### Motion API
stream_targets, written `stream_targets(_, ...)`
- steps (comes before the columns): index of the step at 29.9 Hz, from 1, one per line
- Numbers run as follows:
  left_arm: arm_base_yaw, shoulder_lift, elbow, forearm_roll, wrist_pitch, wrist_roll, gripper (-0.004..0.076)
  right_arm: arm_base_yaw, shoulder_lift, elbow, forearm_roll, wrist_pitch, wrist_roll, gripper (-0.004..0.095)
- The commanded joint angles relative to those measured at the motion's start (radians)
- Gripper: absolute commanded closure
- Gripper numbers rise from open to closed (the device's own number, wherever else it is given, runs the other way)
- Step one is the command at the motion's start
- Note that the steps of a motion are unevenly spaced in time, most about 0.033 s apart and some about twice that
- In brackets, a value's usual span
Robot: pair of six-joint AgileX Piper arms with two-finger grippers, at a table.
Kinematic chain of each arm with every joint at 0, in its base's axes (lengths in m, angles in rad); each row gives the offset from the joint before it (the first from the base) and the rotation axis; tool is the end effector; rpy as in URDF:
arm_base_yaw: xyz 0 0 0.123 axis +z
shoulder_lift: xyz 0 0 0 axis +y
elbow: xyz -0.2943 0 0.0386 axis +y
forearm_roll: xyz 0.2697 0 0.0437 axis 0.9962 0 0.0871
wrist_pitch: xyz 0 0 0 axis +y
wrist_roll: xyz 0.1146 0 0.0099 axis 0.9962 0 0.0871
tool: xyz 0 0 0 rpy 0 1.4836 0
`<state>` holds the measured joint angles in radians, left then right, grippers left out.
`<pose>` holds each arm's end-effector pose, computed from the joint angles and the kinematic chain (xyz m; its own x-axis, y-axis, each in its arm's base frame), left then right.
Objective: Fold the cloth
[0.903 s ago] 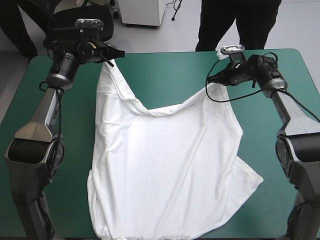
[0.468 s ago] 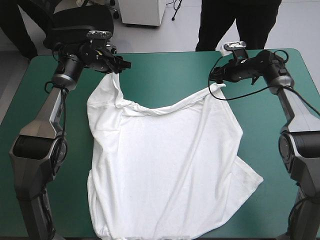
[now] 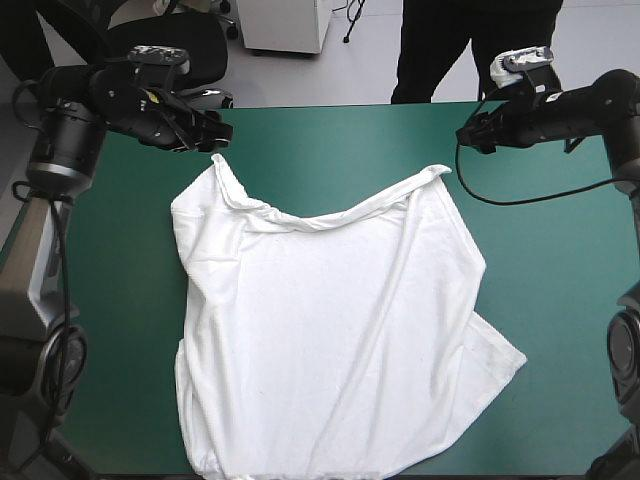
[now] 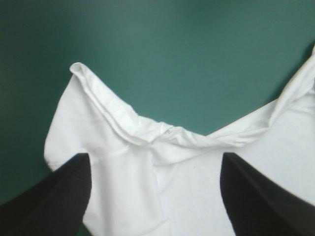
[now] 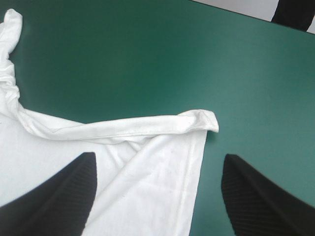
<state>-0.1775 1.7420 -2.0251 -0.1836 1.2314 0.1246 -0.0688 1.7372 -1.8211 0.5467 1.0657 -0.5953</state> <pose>0.3992 -0.0917 0.4381 -0.7238 0.1927 -0.6625 0.3312 0.9394 -0.0885 0.4239 0.0233 0.3977 -0.6233 -0.2284 -0.7479 -0.4578 0.8819 0.1122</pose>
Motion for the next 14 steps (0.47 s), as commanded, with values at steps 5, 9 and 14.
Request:
stream_targets(5,-0.003,-0.302,0.243,0.078,0.061,-0.048,0.0191,-0.008,-0.211,0.087,-0.040,-0.030,0.000,0.0237)
stream_targets(9,-0.003,-0.429,0.437,0.095,0.061,-0.048,0.0191,-0.008,-0.247,0.103,-0.042,-0.034,0.013,0.0237)
stream_targets(14,-0.003,-0.552,0.695,0.085,0.059,-0.051,0.0191,-0.008,-0.262,0.103,-0.040,-0.027,0.018,0.0237)
